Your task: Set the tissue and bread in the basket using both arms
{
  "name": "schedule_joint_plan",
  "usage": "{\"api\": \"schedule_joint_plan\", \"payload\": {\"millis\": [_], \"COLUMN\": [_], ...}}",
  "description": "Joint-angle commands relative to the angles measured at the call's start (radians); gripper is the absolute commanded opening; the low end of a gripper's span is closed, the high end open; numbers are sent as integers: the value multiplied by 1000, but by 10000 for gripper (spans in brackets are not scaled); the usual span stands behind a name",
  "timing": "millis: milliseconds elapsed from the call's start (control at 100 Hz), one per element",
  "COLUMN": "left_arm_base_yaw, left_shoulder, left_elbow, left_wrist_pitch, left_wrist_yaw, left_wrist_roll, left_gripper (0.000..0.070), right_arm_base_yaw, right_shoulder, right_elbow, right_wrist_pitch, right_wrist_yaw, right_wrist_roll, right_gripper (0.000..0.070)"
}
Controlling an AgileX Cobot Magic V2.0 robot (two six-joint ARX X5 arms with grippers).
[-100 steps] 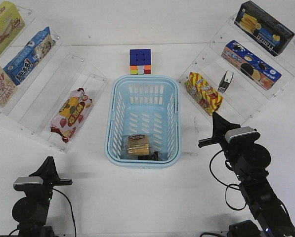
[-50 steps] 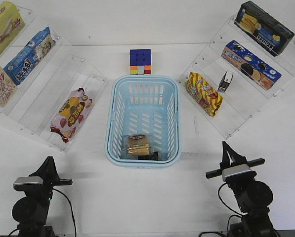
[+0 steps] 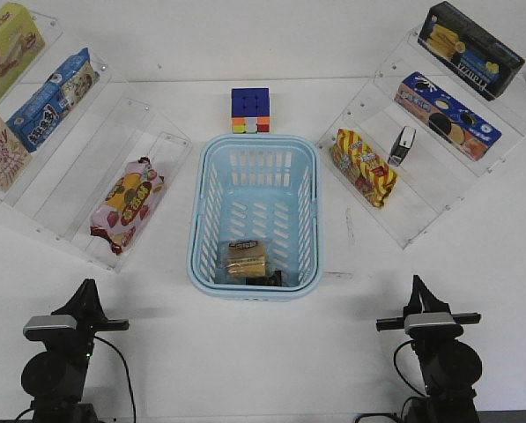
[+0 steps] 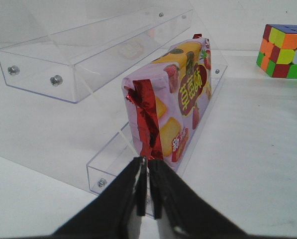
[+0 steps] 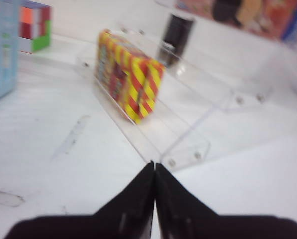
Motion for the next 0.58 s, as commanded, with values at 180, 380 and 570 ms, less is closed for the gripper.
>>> {"api": "schedule_joint_plan", "payload": {"millis": [180,380,570], "left_arm_base_yaw": [0,0,0], "left_shoulder": [-1,-1,-1], "left_elbow": [-20,-20,-20], "left_wrist_pitch": [14,14,14], "left_wrist_yaw": [2,2,2], "left_wrist_roll": [13,13,13], "left_gripper": [1,1,1], "right_arm_base_yaw": [-5,-5,-5], "right_shoulder": [11,11,11], "right_elbow": [-2,-2,-2], "right_wrist_pitch": [29,29,29], "right_wrist_yaw": [3,3,3], "right_wrist_roll": [67,67,67], "right_gripper": [1,1,1]}}
